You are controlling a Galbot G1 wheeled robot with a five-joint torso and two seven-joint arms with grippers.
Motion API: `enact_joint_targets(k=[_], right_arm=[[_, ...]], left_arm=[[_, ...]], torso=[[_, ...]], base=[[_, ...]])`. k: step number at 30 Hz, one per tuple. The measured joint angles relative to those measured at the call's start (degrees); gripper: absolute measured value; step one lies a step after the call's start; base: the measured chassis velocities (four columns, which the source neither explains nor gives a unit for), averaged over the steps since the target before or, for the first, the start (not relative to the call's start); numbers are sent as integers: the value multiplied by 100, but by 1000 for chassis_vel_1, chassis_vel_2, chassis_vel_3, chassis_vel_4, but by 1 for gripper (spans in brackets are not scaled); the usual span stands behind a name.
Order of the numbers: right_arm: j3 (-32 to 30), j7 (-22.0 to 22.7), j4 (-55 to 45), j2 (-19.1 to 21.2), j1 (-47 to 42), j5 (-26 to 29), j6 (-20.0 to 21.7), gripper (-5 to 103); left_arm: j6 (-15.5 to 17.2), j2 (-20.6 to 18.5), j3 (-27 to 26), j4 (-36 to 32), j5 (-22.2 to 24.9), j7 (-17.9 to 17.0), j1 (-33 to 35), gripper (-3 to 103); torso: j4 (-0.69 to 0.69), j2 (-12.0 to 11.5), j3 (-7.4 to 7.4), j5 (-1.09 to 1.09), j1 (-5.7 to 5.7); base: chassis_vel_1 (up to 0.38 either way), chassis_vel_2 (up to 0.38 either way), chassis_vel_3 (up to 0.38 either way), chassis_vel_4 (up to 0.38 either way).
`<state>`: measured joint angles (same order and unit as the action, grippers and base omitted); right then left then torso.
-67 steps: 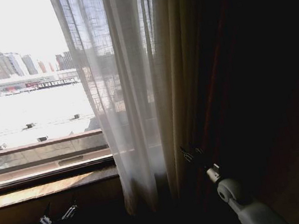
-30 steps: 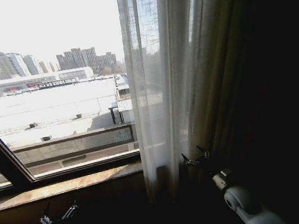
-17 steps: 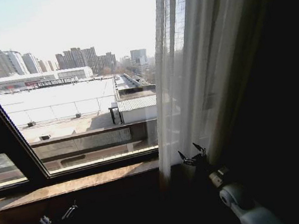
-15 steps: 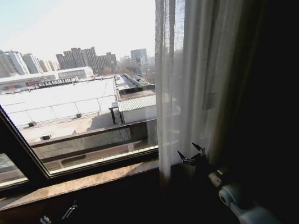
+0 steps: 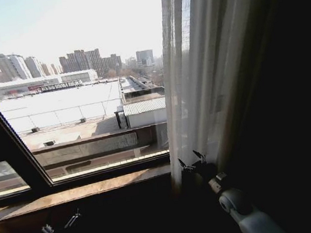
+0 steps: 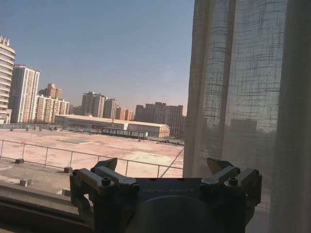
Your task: Open the curtains by pulling them apart, changing their state from closed to fully open.
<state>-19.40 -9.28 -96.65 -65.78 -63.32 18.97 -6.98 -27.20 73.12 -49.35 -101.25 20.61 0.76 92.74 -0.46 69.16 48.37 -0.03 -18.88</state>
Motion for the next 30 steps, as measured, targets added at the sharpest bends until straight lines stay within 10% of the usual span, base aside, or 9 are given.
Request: enact_joint_targets(k=[14, 30], right_arm=[[183, -117, 420, -78, 363, 29, -112, 100], [532, 1128, 554, -195, 625, -430, -62, 100]], left_arm=[[0, 1, 1, 0, 0, 0, 1, 100], [-1, 1, 2, 0, 0, 0, 1, 100]], torso=[[-1, 0, 0, 2, 1], [0, 0, -1, 2, 3]], base=[[-69, 66, 71, -61], [-119, 129, 107, -117]])
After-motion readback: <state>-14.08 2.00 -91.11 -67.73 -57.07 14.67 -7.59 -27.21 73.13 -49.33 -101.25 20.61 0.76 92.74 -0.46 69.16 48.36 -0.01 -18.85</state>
